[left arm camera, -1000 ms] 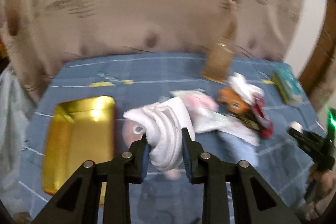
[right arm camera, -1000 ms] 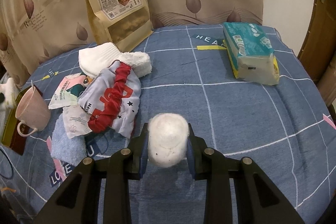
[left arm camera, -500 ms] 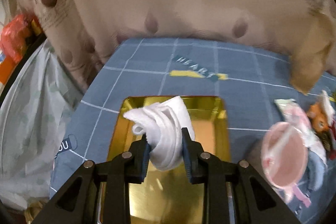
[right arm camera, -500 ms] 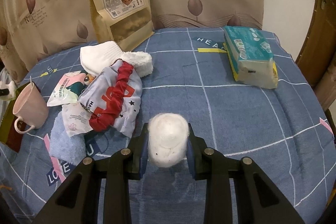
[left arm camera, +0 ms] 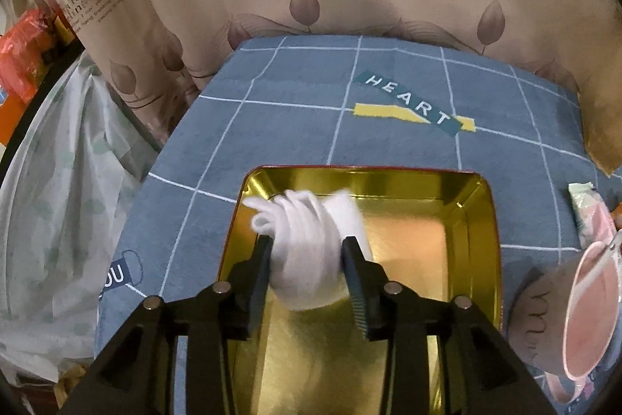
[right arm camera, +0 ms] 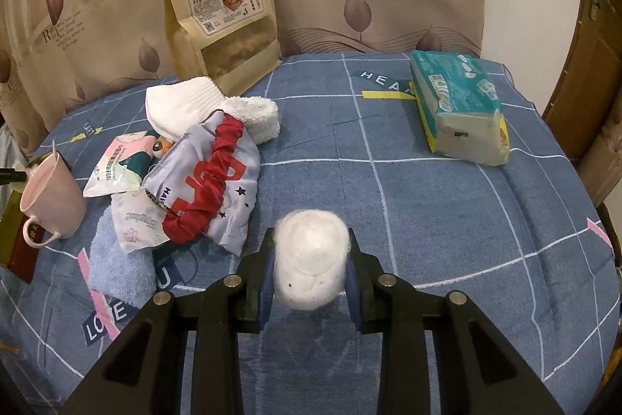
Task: Organize soft objects
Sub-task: 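Carry the white sock into the gold tin tray and open the left gripper while the right holds the ball, then lower the cotton ball into the tray beside the sock and open the right gripper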
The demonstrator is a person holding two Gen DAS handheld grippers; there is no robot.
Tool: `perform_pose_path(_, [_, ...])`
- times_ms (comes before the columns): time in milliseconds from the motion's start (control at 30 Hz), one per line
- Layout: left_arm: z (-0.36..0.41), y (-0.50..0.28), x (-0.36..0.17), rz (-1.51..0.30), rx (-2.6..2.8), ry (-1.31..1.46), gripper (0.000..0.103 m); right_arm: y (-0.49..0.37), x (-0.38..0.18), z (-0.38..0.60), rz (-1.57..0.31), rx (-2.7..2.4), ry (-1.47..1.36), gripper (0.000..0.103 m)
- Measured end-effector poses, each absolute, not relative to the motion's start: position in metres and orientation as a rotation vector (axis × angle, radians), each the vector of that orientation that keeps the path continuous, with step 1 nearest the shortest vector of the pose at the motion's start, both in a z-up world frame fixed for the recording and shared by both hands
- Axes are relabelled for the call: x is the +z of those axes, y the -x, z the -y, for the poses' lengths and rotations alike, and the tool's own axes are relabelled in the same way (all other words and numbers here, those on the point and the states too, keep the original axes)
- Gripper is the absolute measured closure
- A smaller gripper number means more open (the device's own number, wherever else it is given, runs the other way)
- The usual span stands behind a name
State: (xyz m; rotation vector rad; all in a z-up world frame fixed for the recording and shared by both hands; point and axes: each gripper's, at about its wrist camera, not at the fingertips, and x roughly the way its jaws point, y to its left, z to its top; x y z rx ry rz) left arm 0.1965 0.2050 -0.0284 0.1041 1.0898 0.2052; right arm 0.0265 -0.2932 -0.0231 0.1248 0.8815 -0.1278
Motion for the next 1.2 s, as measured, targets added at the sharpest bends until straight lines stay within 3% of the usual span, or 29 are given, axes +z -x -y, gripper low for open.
perform_pose_path(200, [-0.205, -0.197, -0.032, -1.100, 0.223, -0.125, 0.054, -0.026, -0.024, 0.290, -0.882, -0.126, -0.113, 0.075])
perform_pose_path(700, [-0.200, -0.133, 0.020, -0.919, 0.257, -0.154, 0.054, -0.026, -0.017, 0.271, -0.866, -0.086, -0.091, 0.075])
perform_pose_path(1200, [-0.207, -0.044, 0.010, -0.819, 0.315, -0.082, 0.053, -0.035, 0.011, 0.207, -0.822, 0.060, -0.074, 0.075])
